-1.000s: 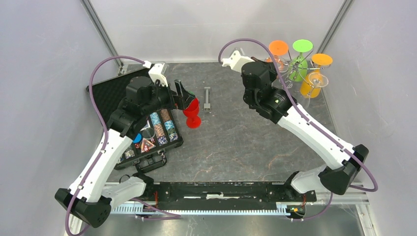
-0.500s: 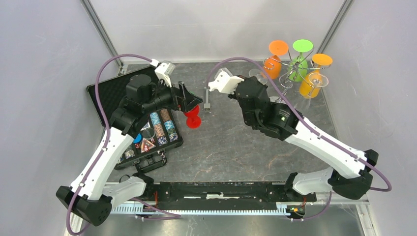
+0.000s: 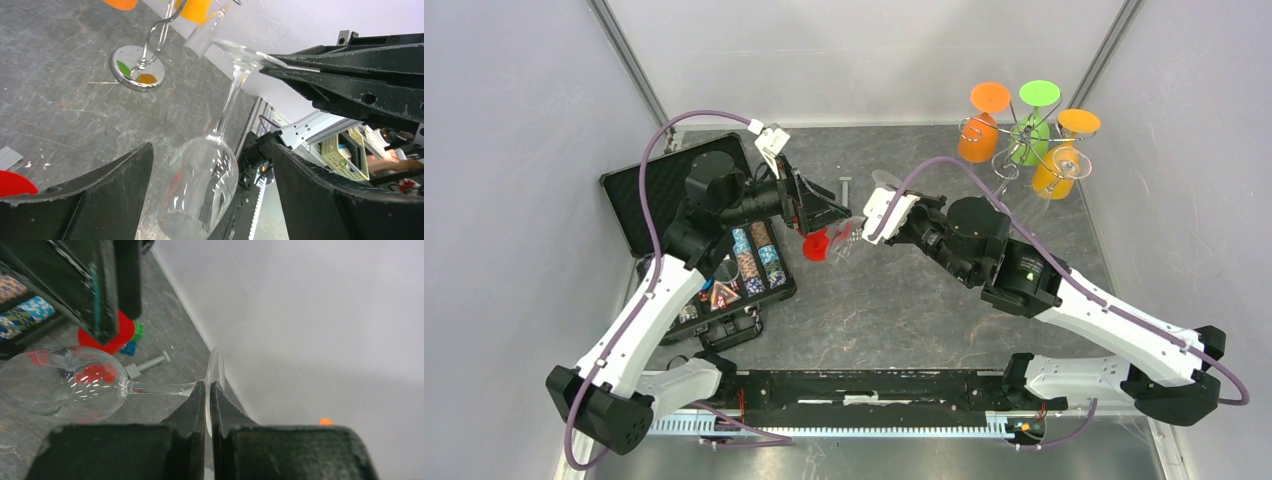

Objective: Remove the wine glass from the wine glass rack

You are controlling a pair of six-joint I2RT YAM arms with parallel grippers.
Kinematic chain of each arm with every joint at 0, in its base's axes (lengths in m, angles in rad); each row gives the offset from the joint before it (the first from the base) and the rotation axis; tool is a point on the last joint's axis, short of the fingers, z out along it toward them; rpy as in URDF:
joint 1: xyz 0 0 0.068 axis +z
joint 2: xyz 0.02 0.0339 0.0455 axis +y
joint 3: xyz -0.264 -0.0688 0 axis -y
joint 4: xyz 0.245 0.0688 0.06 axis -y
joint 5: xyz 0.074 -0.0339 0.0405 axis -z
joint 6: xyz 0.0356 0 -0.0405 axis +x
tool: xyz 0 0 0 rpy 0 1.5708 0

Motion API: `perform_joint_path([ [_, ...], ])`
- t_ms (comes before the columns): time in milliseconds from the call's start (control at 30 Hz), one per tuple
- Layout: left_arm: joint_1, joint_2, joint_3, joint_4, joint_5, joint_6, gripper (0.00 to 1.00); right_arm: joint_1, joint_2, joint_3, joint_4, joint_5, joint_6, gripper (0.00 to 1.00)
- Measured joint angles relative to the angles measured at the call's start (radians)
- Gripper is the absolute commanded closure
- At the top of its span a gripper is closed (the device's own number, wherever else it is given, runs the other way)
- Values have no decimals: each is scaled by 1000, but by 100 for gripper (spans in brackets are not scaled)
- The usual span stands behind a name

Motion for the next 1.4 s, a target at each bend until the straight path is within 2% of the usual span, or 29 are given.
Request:
perform_joint_path([
  [200, -1, 38, -4, 60, 78, -57, 27, 0, 0, -14, 49, -130, 1, 100],
  [433, -26, 74, -5, 94, 180, -95, 45, 0, 0, -42, 85, -212, 5, 100],
  [667, -53, 92, -9, 96, 239, -100, 58, 0, 1, -44, 118, -248, 14, 100],
  [733, -53, 92, -11, 96, 245, -100, 68, 0, 1, -47, 127, -261, 19, 100],
  [800, -53, 92, -12, 94, 246, -101, 83, 0, 1, -51, 134, -278, 24, 100],
  [900, -52, 94, -13, 92, 251, -102, 95, 0, 1, -53, 146, -292, 28, 100],
  [1100, -52, 93, -13, 91, 275, -95, 98, -2, 2, -53, 147, -305, 38, 100],
  [1133, -52, 91, -13, 91, 275, -94, 98, -2, 2, -53, 148, -307, 42, 95],
  [1200, -52, 88, -13, 90, 271, -90, 98, -2, 2, -53, 153, -306, 53, 66],
  [1233, -52, 85, -13, 90, 265, -90, 98, -2, 2, -53, 155, -303, 64, 45],
  [1267, -53, 81, -13, 90, 250, -91, 98, -2, 4, -53, 161, -298, 77, 34],
  [1333, -53, 74, -13, 90, 209, -91, 98, 0, 12, -53, 169, -282, 113, 23],
  [1400, -55, 66, -12, 84, 148, -91, 98, 2, 17, -53, 167, -244, 157, 19],
])
